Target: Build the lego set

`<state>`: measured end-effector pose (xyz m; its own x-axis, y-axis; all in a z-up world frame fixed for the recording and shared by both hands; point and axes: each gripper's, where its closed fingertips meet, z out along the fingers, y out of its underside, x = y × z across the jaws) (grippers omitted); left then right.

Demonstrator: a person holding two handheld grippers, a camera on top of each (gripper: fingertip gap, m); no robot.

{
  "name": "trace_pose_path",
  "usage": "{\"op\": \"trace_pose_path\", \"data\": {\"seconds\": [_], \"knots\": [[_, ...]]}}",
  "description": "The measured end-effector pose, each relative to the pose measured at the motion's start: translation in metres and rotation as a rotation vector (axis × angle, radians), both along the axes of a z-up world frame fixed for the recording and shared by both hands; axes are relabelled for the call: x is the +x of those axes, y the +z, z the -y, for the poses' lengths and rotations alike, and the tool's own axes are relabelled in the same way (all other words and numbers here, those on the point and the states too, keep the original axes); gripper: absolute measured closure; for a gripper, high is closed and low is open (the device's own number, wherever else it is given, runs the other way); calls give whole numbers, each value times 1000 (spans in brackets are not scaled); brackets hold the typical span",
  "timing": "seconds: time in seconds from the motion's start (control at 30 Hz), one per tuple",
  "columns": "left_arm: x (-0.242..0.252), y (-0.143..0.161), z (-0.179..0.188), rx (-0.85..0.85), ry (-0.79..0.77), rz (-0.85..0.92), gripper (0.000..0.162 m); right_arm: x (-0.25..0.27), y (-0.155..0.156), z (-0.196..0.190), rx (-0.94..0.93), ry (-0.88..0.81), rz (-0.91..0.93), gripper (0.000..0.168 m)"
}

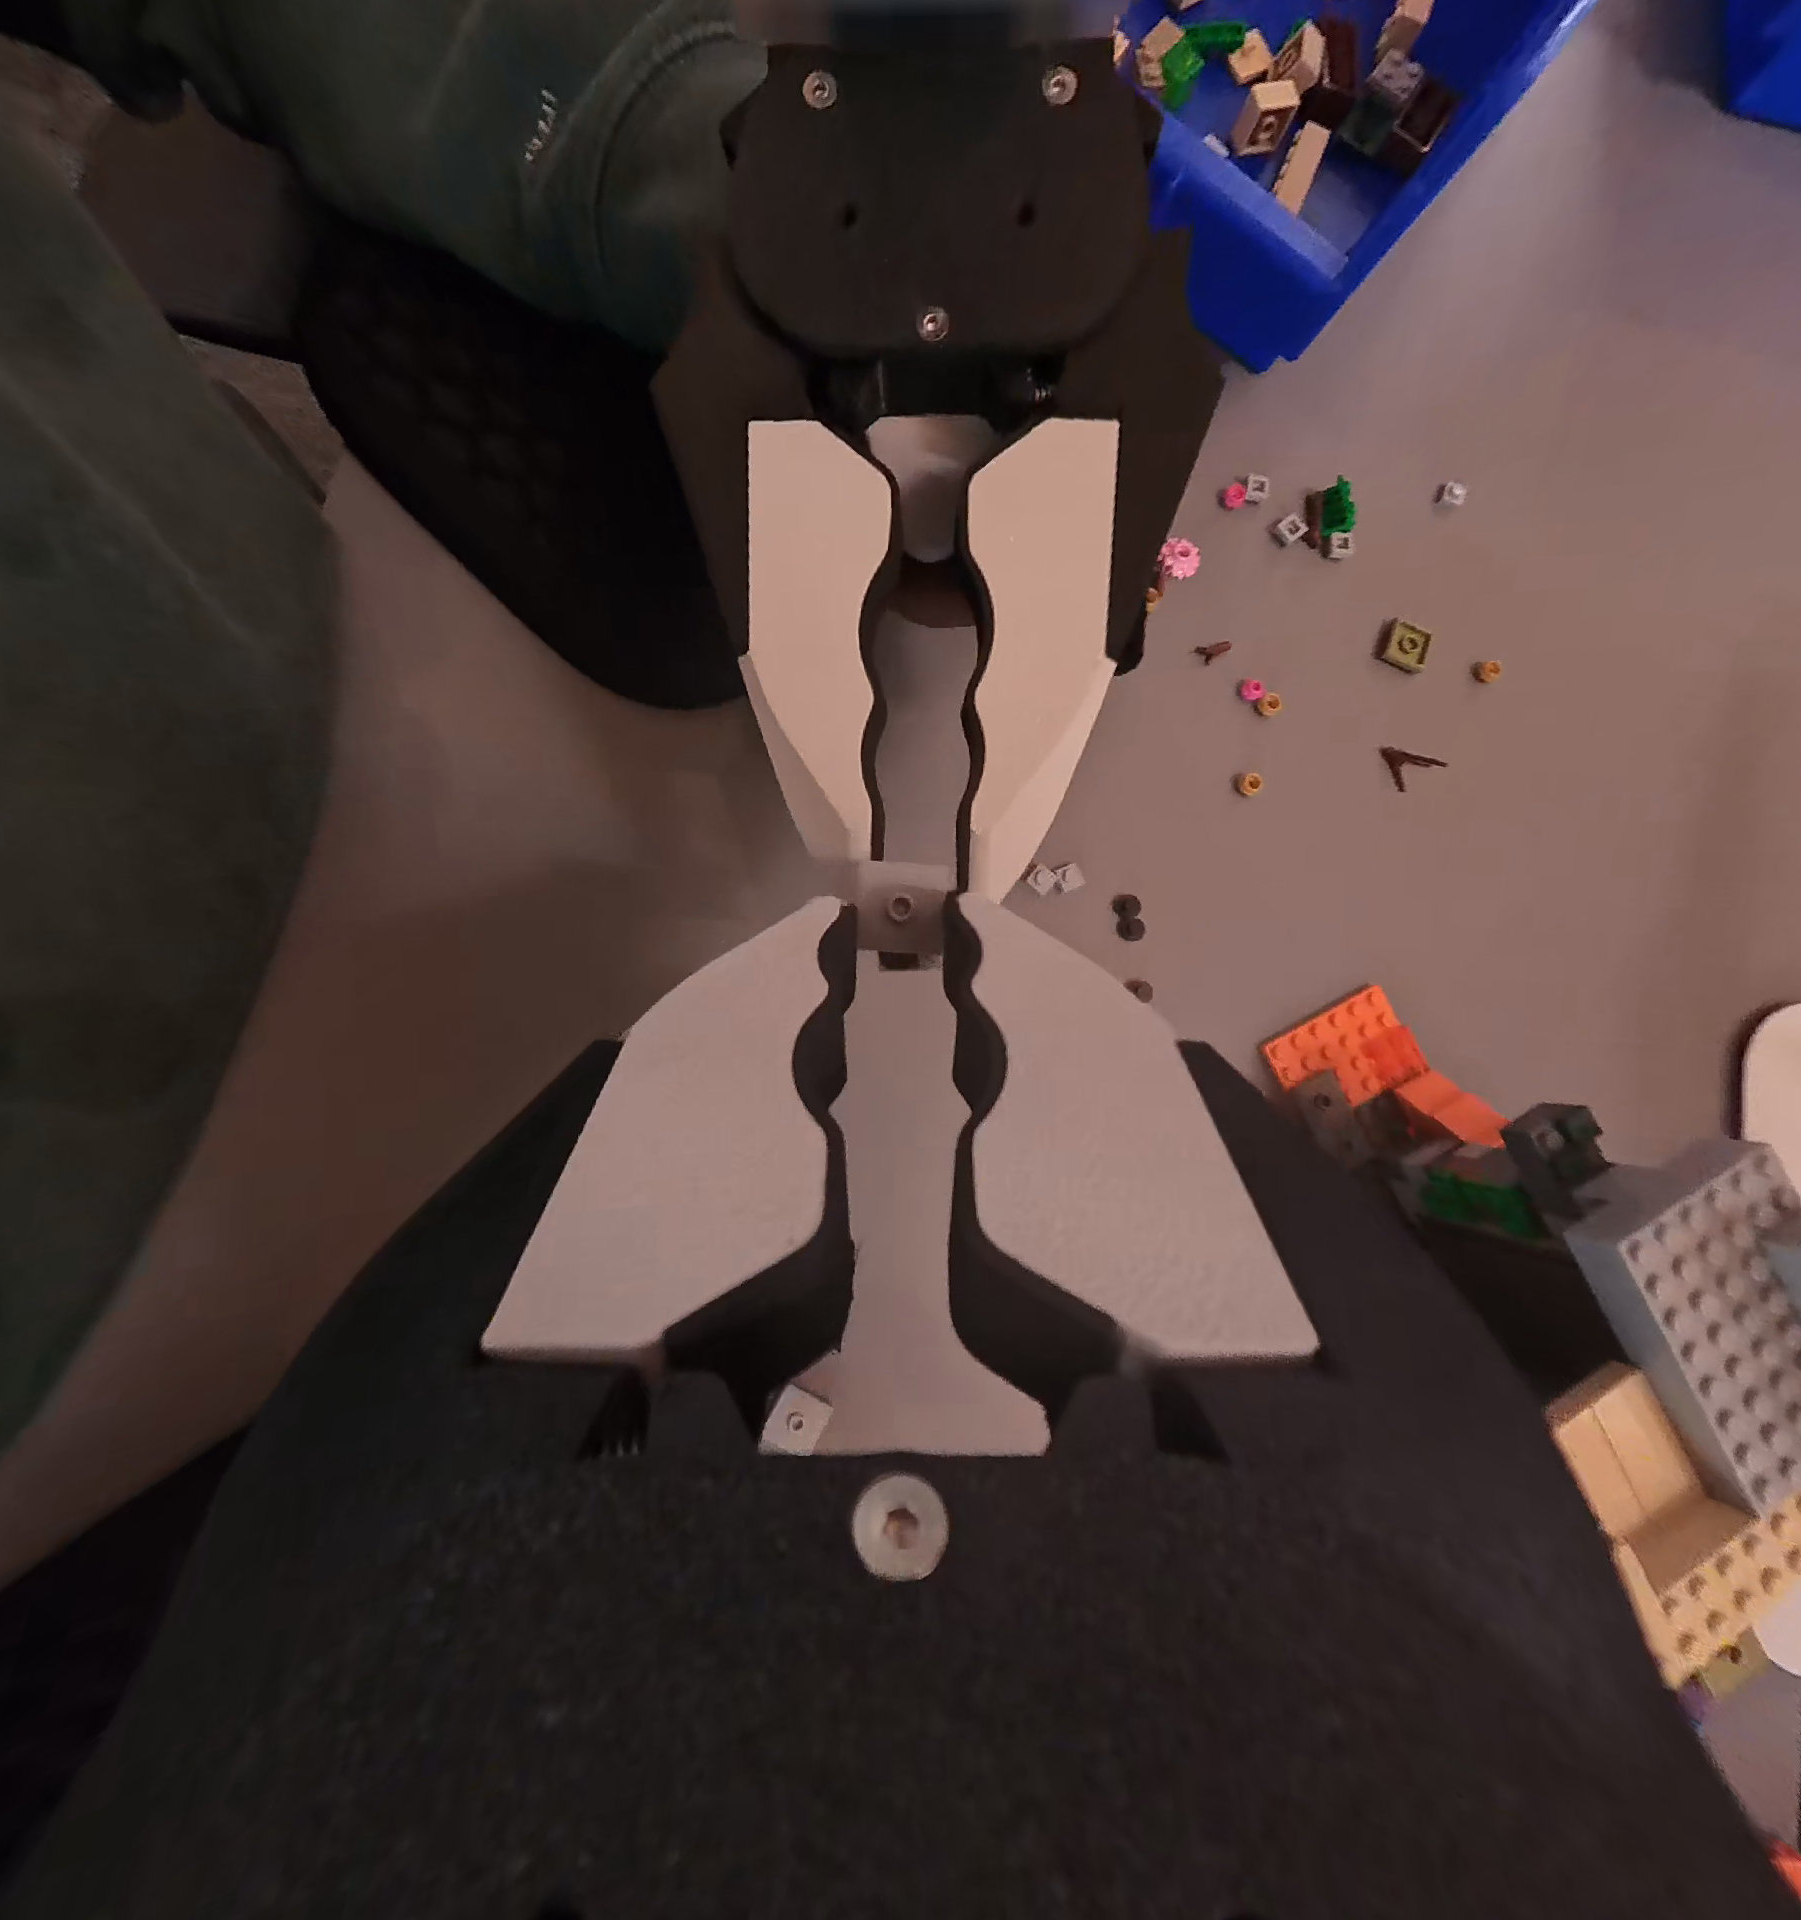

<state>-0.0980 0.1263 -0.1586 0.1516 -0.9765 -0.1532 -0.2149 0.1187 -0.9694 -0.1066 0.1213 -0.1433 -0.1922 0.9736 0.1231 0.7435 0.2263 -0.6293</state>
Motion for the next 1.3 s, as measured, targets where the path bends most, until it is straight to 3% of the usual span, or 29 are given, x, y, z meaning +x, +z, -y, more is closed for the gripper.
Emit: {"op": "trace_pose_path", "data": {"seconds": [0.53, 1.3], "knots": [[3, 0, 10, -4, -52, -3, 146, 5, -8, 5, -13, 44, 69, 152], [3, 3, 14, -24, -81, 27, 146, 4, -3, 10, -78, 72, 27, 150]]}}
